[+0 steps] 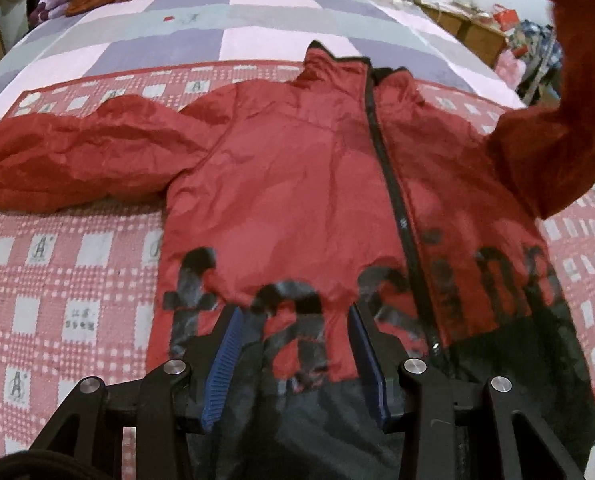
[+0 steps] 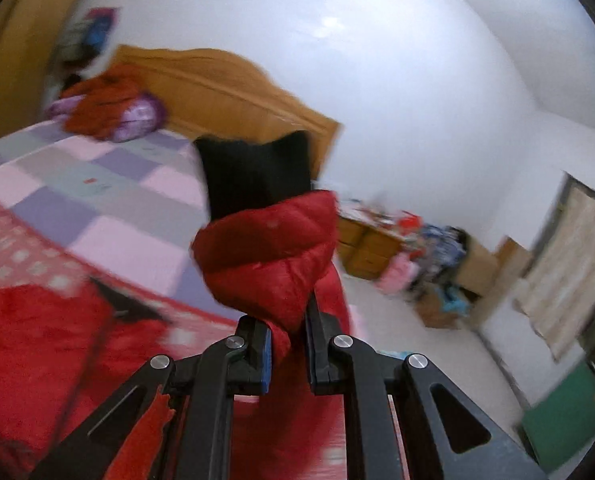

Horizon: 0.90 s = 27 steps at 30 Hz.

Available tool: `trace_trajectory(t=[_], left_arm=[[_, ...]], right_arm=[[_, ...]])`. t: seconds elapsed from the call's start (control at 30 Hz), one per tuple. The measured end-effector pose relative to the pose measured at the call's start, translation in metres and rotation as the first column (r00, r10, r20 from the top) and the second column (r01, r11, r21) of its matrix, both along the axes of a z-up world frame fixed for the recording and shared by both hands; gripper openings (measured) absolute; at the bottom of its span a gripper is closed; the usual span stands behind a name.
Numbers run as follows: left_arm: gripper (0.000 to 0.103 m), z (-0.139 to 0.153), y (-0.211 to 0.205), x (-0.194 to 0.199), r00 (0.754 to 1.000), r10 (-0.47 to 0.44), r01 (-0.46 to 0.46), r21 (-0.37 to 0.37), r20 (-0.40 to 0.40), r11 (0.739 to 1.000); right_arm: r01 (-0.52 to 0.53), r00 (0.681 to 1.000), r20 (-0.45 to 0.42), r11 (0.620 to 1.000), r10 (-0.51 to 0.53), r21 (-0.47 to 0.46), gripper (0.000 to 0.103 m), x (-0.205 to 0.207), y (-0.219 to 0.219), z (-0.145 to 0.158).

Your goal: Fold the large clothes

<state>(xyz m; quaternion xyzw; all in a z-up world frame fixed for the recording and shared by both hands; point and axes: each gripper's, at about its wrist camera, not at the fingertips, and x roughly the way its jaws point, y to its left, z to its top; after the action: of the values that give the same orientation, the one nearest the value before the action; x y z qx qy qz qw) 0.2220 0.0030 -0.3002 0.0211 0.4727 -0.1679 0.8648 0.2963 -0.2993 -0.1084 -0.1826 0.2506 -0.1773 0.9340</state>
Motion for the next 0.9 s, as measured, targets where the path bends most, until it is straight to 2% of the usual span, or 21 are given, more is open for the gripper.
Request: trace_trajectory(t=[0.1,0.3,0.43,0.57,0.63,0.73,0.8,0.83,0.9], left_arm=[[0.047,-0.003,0.01,-0.002,1.0,0.02,-0.02,0.007,-0.006,1.0],[0.047,-0.005,0.032,-0.008,0.998,0.061,-0.061,0.018,-0.011,0.998],[0.047,-0.01,0.047,-0.013,0.996,0.085,-0.084,0.033,-0.02,0.996],[0.047,-0.019,0.06,-0.014,0.99,0.129,-0.128,0.025,-0.048,0.991],[0.047,-0.021,0.061,-0.014,0.99,0.135,-0.134,0.024,-0.052,0.991],[0.047,-0.024,0.057,-0.012,0.991,0.126,-0.124,0.031,-0.052,0.992],[0.047,-0.026,0.053,-0.011,0.992,0.118,-0.117,0.032,-0.052,0.993],[0.047,-0.025,0.049,-0.01,0.992,0.114,-0.112,0.033,-0.053,0.993],[0.047,-0.024,0.042,-0.007,0.994,0.101,-0.1,0.035,-0.051,0.994]], right_arm=[[-0.113,0.991,-0.064,0.99,0.119,0.079,0.013,0.014,0.063,-0.044],[-0.27,0.929,-0.199,0.94,0.311,0.208,0.013,0.044,0.176,-0.136],[-0.318,0.886,-0.256,0.909,0.387,0.271,0.013,0.058,0.22,-0.18],[-0.302,0.824,-0.342,0.861,0.451,0.409,0.016,0.076,0.233,-0.217],[-0.294,0.798,-0.369,0.842,0.477,0.452,0.019,0.077,0.239,-0.222],[-0.294,0.765,-0.362,0.789,0.533,0.54,0.037,0.07,0.241,-0.22],[-0.302,0.744,-0.337,0.74,0.577,0.601,0.083,0.057,0.231,-0.209],[-0.306,0.732,-0.325,0.715,0.599,0.628,0.091,0.052,0.228,-0.204],[-0.308,0.741,-0.313,0.715,0.594,0.627,0.095,0.046,0.224,-0.195]])
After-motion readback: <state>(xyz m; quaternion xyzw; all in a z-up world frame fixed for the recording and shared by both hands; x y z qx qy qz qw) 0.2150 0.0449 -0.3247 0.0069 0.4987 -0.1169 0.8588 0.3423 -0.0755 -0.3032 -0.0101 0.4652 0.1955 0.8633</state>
